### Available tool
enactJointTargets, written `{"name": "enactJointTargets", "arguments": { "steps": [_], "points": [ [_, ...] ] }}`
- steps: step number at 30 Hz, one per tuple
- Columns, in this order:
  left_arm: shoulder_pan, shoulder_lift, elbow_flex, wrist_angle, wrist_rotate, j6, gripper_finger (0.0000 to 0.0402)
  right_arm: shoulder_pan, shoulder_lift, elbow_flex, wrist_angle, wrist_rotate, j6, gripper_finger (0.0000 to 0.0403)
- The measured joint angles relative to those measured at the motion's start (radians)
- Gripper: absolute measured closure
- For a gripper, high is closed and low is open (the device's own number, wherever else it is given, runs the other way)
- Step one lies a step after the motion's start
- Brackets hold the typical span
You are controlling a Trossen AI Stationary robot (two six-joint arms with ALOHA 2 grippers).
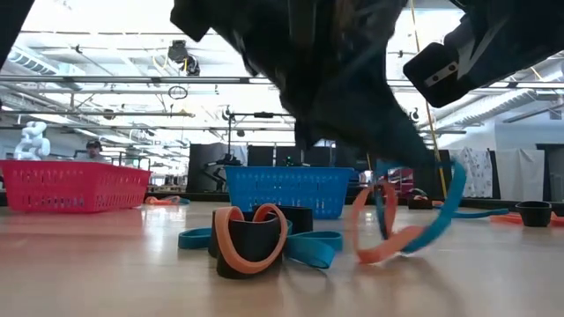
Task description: Sort rubber bands into baskets
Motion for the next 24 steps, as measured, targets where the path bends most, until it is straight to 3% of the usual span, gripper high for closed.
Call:
{"name": "enactJointTargets", "arguments": {
  "steps": [14,19,24],
  "points": [
    [0.023,-0.169,0.0,-0.258,-0.029,-0.005,0.0401,-0.007,0.0,0.0,-0.008,-0.024,0.004,0.0403],
    [0.023,-0.253,0.0,-0.366,-0.099,-0.196,0.0401,-0.023,0.0,0.0,-0.008,-0.04,0.01,0.0403],
    [0.017,-0.345,0.002,-0.527,-0.201,-0.268,0.0401,-0.055,0.0,0.0,-0.003,-0.048,0.02,0.0403]
  ]
}}
